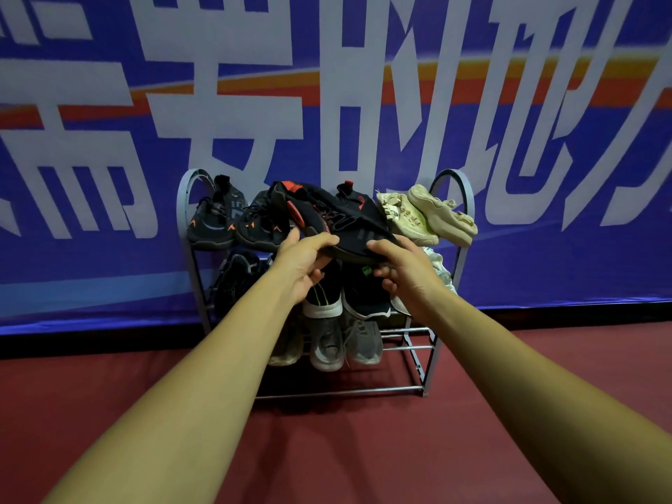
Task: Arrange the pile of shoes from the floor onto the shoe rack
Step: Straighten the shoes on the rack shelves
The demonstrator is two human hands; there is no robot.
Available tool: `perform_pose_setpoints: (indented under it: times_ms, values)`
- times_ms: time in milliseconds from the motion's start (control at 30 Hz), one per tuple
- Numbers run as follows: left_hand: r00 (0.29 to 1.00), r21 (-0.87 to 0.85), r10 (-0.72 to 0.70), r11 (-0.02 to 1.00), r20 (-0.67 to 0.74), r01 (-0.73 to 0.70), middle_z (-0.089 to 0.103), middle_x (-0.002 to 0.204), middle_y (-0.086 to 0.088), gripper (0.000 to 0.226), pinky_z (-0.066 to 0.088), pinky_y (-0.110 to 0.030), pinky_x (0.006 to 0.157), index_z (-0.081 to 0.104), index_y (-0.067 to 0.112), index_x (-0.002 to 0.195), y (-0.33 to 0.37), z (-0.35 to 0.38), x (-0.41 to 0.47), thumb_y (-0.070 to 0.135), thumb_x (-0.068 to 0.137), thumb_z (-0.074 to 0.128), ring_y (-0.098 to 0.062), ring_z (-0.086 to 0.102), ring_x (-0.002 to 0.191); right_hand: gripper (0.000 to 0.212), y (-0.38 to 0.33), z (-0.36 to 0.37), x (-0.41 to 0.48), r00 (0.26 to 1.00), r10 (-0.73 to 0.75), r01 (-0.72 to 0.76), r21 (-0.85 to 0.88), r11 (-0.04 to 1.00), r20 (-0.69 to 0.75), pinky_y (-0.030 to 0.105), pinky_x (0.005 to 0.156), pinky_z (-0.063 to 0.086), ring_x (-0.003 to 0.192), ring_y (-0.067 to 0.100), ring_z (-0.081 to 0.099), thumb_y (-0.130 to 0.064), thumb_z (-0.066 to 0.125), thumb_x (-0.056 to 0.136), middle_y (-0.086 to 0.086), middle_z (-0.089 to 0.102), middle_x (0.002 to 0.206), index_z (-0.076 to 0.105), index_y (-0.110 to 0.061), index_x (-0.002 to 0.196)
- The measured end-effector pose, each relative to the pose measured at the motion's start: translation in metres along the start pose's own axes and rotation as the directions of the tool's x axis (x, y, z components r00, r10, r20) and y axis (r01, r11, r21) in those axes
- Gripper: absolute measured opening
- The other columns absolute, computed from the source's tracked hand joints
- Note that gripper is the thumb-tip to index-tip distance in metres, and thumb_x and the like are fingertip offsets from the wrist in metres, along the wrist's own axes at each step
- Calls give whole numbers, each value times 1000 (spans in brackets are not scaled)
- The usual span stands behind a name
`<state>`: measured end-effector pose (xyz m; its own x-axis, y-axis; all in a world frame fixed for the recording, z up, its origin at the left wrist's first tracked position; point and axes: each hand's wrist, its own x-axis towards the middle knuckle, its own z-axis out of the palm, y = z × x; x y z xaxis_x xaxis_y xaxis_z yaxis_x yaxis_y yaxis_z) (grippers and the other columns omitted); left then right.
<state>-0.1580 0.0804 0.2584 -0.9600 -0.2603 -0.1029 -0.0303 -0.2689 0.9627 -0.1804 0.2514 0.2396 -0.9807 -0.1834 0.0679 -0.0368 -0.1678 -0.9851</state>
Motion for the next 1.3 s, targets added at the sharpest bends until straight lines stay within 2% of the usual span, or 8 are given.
perform_pose_setpoints:
  times_ms: [133,267,467,600,733,1067,1167,1300]
  values:
    - [999,-6,51,999,-6,-51,76,92,7,52,32,-21,51,59,34,132,5,-8,3,18,85,74,-2,69,60,9,-1,-4,2,1000,20,-21,70,997,21,22,54,33,55,8,50,-26,70,87,-4,62,76,65,-22,93]
    - [994,-17,94,995,-53,-95,76,108,2,56,39,-27,64,54,26,137,5,-11,5,26,85,76,-10,73,84,31,-1,4,3,997,37,-43,84,996,70,24,61,37,61,8,54,-30,74,88,-11,67,75,65,-21,116]
    - [993,6,95,996,-64,-94,74,106,2,63,45,-36,87,55,18,134,-3,-15,7,32,78,81,-10,70,86,49,-1,23,6,993,39,-48,79,996,112,21,58,38,59,3,53,-39,73,89,-6,70,93,62,-17,131]
    - [995,5,91,996,-39,-91,69,118,0,75,42,-33,74,45,27,142,-2,-17,7,30,77,81,-14,68,92,63,4,38,8,998,16,-21,72,997,61,25,64,38,68,7,56,-38,76,87,-1,69,107,52,-17,141]
    - [999,35,24,999,-28,-23,69,87,9,68,35,-28,60,47,27,144,-4,-25,9,19,83,74,-6,63,71,67,11,46,9,999,-3,0,60,998,43,24,62,37,68,6,59,-31,78,87,0,65,110,47,-16,144]
    - [996,30,78,997,-47,-76,68,126,1,79,39,-31,79,39,25,149,-12,-25,17,26,81,79,-16,65,112,61,13,60,18,1000,-5,5,99,995,-2,25,72,44,69,5,60,-35,77,87,-2,69,105,50,-13,136]
    - [994,8,85,996,-73,-84,63,134,-1,81,39,-31,76,35,29,151,-14,-21,17,21,82,77,-16,64,113,57,15,63,20,1000,-6,6,123,992,3,23,67,44,64,4,58,-32,75,90,-3,69,98,50,-13,138]
    - [992,-10,85,996,-91,-86,67,123,5,74,39,-29,72,32,34,152,-11,-20,19,17,90,69,-10,64,107,54,19,62,22,1000,-5,4,96,995,18,25,76,49,84,9,68,-36,71,92,-4,72,116,52,-21,140]
